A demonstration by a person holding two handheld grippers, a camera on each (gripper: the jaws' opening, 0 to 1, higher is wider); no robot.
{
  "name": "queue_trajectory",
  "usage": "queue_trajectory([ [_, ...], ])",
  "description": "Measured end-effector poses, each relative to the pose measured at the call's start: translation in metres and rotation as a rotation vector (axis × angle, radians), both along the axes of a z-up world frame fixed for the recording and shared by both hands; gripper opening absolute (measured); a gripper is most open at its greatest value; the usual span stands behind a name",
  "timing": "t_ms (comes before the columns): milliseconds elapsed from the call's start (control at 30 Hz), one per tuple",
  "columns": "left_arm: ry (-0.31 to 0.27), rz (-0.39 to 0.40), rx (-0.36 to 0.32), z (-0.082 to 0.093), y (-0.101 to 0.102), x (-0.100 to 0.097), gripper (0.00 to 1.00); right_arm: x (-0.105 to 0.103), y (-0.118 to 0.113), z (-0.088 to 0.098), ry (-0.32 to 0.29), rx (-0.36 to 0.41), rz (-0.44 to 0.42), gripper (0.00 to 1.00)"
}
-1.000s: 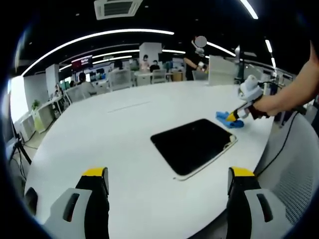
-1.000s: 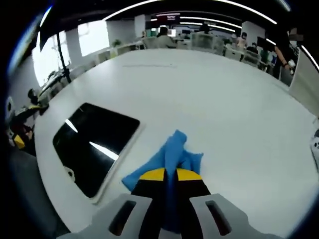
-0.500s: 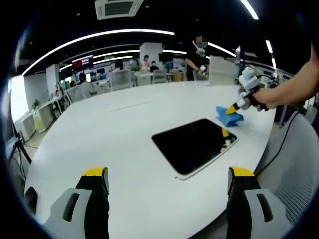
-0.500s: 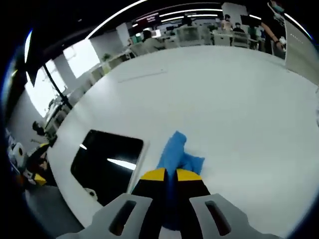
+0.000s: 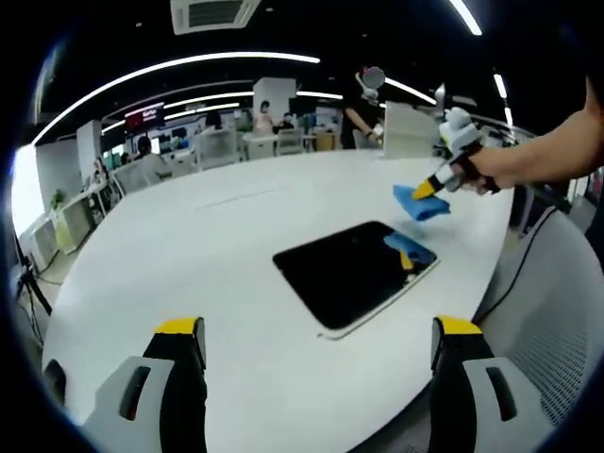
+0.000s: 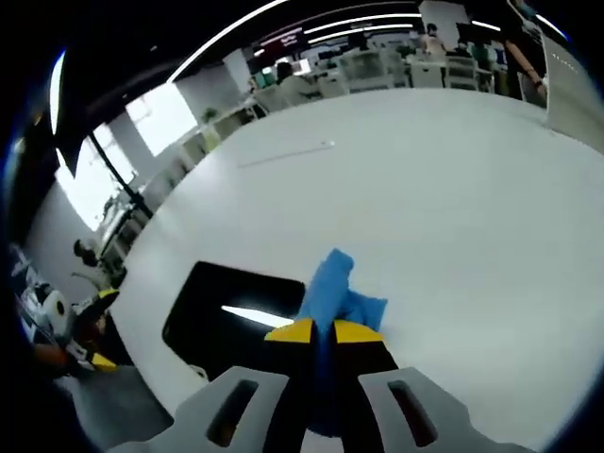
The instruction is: Wipe the mirror surface with the cleaning cloth until all visible marks leave the cleaned area.
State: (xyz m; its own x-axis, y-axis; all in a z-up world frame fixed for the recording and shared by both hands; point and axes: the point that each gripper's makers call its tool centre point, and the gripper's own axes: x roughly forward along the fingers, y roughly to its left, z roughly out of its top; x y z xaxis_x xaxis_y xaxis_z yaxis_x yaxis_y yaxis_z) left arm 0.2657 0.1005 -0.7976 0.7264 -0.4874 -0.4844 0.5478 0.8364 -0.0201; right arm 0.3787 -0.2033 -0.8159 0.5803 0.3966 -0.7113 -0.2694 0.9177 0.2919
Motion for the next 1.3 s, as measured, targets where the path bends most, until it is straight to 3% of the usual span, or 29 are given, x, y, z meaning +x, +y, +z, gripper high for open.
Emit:
queue_trajectory([
  [400,0.018,-0.023,-0.013,-0.002,-0.004,-0.002,1.0,0.001,0.003,0.0,0.018,0.008,0.0,0.0],
  [700,0.02,-0.026,-0.045,-0.001,-0.006,-0.002,1.0,0.0,0.018,-0.014,0.032,0.004,0.001,0.0],
  [833,0.024,-0.062,-0.048,-0.001,-0.014,-0.005,1.0,-0.002,0.021,-0.015,0.035,-0.002,-0.005,0.0],
  [1067,0.016,-0.02,-0.066,0.001,-0.006,-0.001,1.0,0.005,0.027,-0.012,0.033,-0.004,0.005,0.0],
  [1300,0.016,-0.038,-0.067,0.001,-0.01,-0.003,1.0,0.013,0.039,-0.016,0.04,-0.022,0.038,0.0],
])
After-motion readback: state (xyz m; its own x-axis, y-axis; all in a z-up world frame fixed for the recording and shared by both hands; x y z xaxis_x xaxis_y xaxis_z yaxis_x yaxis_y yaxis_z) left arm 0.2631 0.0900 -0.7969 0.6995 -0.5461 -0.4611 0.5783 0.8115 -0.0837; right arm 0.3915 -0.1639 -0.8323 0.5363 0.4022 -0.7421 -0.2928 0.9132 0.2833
